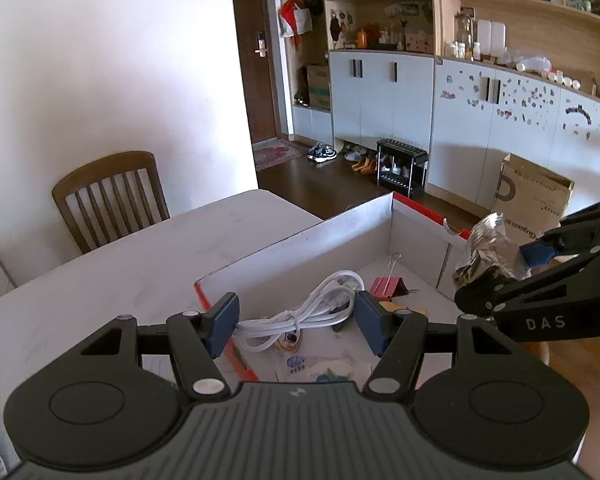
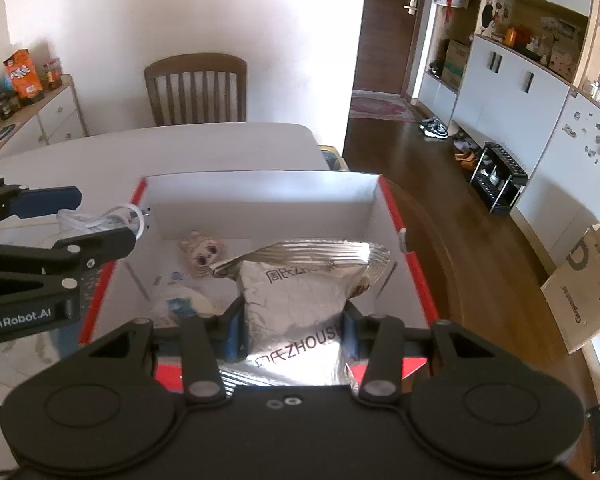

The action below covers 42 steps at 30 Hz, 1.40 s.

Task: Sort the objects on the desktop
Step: 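Carry the silver foil snack bag with the right tool over the red box, then lower the right tool into the box and open it, releasing the foil bag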

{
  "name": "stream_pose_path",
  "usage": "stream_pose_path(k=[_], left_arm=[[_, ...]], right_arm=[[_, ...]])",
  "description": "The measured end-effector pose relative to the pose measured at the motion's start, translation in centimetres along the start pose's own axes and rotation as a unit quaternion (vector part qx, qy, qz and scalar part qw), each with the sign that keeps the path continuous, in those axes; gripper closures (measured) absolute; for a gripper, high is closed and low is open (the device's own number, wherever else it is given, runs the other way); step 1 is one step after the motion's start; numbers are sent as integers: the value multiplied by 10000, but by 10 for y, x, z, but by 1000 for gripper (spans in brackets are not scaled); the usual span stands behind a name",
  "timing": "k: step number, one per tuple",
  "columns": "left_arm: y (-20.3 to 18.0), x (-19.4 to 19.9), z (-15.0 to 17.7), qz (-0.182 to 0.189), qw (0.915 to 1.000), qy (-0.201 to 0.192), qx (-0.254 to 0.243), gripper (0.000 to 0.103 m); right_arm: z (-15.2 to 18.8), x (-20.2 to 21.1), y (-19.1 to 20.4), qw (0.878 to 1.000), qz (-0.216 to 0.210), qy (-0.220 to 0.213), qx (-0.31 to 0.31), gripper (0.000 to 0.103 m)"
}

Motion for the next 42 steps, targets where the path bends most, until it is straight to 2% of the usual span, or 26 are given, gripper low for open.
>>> stream_pose_path(k=[11, 17, 24, 33, 42], left_arm=[[-4, -58, 5, 137, 9992, 368, -80, 40], [-8, -84, 13, 182, 9976, 629, -226, 40], [-5, -114, 25, 256, 9936, 1082, -212, 40], [-10, -133, 35, 356, 9876, 1486, -356, 40], [-7, -144, 44, 518, 9806, 1873, -249, 40]], right_arm=[[2, -40, -23, 9997, -52, 211, 91, 58], [2, -56, -16, 9993, -192, 219, 215, 58], [13, -77, 2, 9965, -511, 514, 407, 58], [27, -87, 9, 9937, -611, 778, 529, 58], [39, -92, 14, 9920, -644, 898, 612, 57]])
Point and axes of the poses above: each gripper's, at about its wrist camera, not at the fingertips, and x roughly against the way its jaws point, y to its left, z to its underside, the point moved 4 cm from there along -x, roughly the way its jaws point, and after that the axes turned 14 degrees about -y, right-handed, at the moved point
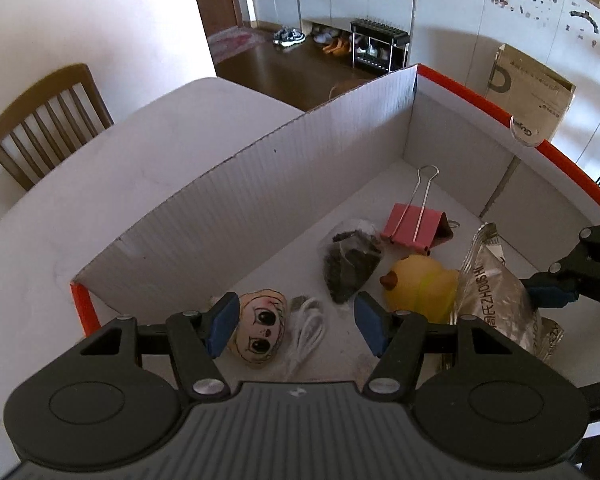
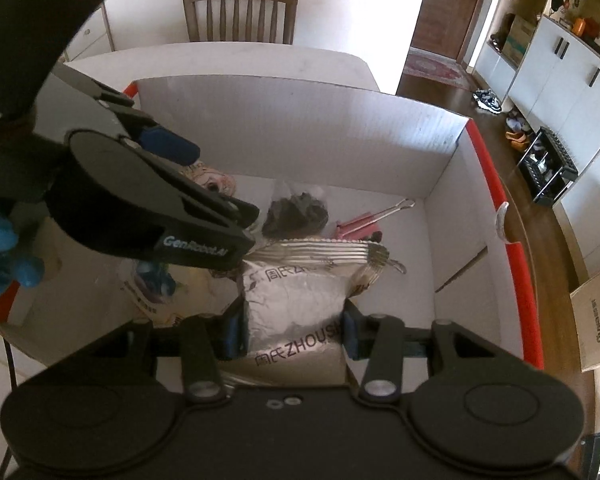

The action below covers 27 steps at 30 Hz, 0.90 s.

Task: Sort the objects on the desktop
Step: 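Lower the right tool into the box and open it, releasing the foil bag, then lift both tools out of the box and move back over the table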

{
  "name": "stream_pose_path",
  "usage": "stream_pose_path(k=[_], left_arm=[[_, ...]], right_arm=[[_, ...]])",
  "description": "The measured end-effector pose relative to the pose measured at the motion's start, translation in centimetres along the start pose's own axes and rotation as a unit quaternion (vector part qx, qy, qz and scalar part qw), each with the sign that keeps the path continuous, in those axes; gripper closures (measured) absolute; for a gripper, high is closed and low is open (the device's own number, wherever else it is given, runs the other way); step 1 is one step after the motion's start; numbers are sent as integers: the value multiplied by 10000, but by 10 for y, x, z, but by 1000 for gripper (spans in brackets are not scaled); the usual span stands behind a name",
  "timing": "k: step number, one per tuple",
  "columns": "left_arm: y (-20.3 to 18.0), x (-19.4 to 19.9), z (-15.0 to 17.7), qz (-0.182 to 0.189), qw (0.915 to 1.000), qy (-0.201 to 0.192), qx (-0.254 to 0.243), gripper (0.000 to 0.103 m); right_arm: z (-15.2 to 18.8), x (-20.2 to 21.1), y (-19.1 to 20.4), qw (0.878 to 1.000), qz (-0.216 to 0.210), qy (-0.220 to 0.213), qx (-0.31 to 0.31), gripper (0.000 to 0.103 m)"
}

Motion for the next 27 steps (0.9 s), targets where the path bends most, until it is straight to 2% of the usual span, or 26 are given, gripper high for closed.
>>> stream_pose_path(k=[7, 10, 15, 27], left_arm=[[3, 4, 0, 12, 9999, -31, 106, 40], [4, 8, -2, -3, 9998, -96, 188, 40], [8, 20, -2, -15, 9993, -203, 318, 37], [11, 64, 0, 20, 9972, -510, 544, 37]], right_arm=[[4, -1, 2, 10000, -15, 10, 31, 54], [2, 1, 3, 10000, -65, -10, 2, 47], [0, 7, 3, 9998, -65, -169, 3, 42], [-12, 49, 3, 9981, -242, -568, -42, 37]])
Point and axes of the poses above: each gripper's, at about its wrist camera, not at the fingertips, and x roughly against the way its jaws point, y to its left, z to its underside, the point moved 4 cm from there along -x, roughly the way its jaws point, and after that the axes turned 14 degrees about -y, right-handed, at the moved point
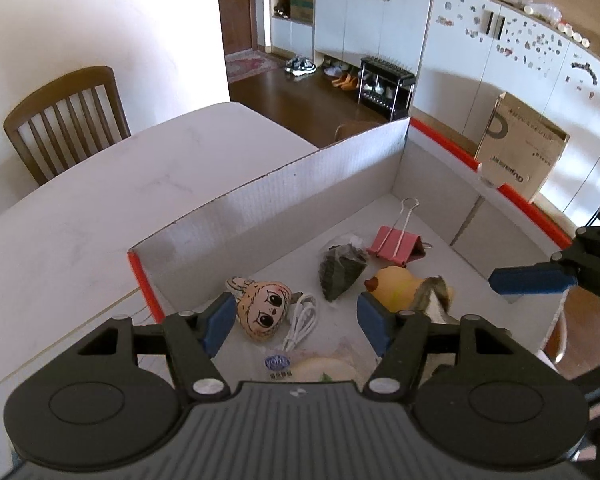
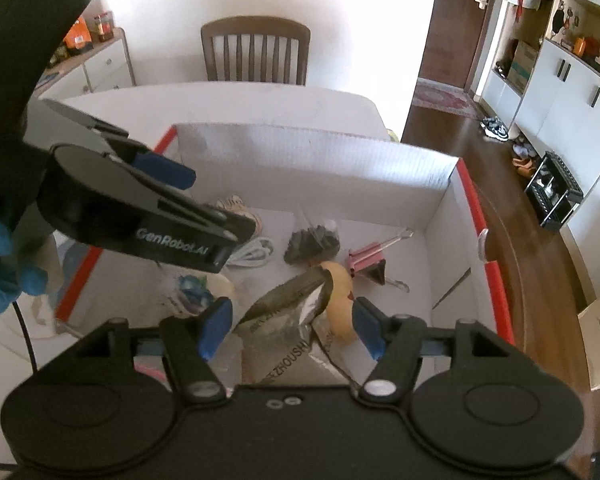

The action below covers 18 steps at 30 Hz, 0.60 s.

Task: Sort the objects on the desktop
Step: 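Lift both tools out of the box and move back over the table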

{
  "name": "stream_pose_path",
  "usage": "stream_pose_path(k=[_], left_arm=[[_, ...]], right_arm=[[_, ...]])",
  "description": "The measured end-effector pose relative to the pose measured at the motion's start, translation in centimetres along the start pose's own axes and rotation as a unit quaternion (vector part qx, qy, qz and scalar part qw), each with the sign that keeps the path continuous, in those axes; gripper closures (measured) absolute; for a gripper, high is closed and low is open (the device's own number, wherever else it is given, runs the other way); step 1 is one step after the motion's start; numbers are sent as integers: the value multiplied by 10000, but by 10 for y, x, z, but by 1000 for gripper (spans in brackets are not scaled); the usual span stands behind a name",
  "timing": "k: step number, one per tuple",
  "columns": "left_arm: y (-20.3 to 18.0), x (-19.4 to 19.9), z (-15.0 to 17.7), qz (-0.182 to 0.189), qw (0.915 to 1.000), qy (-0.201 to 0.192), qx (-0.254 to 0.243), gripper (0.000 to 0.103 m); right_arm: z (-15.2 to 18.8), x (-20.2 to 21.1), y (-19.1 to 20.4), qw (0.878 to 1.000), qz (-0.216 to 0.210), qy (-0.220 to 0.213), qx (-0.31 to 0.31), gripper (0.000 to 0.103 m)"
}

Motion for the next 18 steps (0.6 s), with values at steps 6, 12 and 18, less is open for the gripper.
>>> stream_pose_path(k=[6, 12, 18], left_arm=[[-6, 29, 0, 24, 9997, -212, 75, 37], [-9, 58, 3, 12, 9991, -381, 198, 37], [-7, 87, 11, -10, 9982, -538, 254, 37]], right_arm=[[-6, 22, 0, 9997, -85, -214, -58, 35], [-7, 40, 3, 9991, -215, -355, -114, 35], [-8, 53, 12, 9984, -307, -448, -125, 34]])
Point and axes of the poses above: each gripper's, at about its wrist camera, not at the fingertips, and x roughly against the way its jaws point, y to its left, z to its underside, the point moved 4 cm from there along -x, roughly the way its jaws point, and after that the axes turned 14 degrees about -y, right-handed, at the moved point
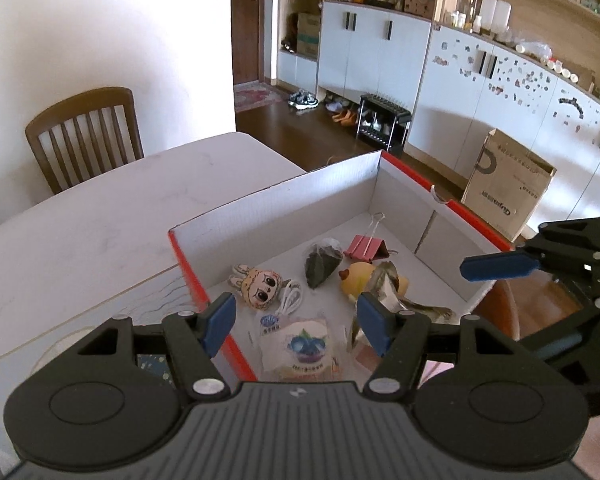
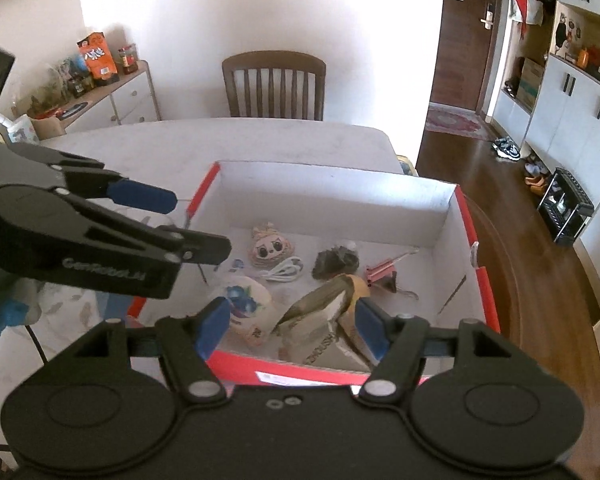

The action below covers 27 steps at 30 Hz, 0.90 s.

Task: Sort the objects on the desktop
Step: 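Lift both tools out of the box and move back over the table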

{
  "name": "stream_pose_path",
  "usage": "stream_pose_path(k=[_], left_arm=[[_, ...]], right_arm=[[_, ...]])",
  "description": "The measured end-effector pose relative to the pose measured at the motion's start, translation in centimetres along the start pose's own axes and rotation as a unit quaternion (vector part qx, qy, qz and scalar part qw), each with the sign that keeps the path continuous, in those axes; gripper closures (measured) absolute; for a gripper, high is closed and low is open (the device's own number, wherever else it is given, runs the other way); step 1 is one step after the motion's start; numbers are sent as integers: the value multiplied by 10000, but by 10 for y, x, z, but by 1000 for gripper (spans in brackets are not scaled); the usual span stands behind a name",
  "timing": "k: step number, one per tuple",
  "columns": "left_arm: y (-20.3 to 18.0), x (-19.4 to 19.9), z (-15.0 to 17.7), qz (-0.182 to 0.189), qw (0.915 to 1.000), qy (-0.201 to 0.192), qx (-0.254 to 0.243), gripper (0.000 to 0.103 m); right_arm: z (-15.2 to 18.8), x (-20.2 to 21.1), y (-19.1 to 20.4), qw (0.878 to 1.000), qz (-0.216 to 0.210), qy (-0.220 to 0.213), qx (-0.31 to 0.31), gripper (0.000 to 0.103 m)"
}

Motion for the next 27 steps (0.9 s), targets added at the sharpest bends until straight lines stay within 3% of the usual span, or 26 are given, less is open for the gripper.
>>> stream_pose_path(k=[21, 27], left_arm=[[56, 82, 24, 160, 9991, -308, 256, 31], [80, 102, 32, 140, 9988, -375, 286, 25]], right_arm=[[-3, 21, 80, 9997, -72, -196, -83, 22], [-3, 17, 110, 9998, -52, -158, -99, 21]])
Point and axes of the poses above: each gripper's, at about its wrist camera, not at the fingertips, and x roughly against the way its jaws point, y to its left, z to its underside, the point moved 4 cm from there along -x, roughly the way its jaws point, and after that the axes turned 14 degrees about -y, right-handed, at the moved point
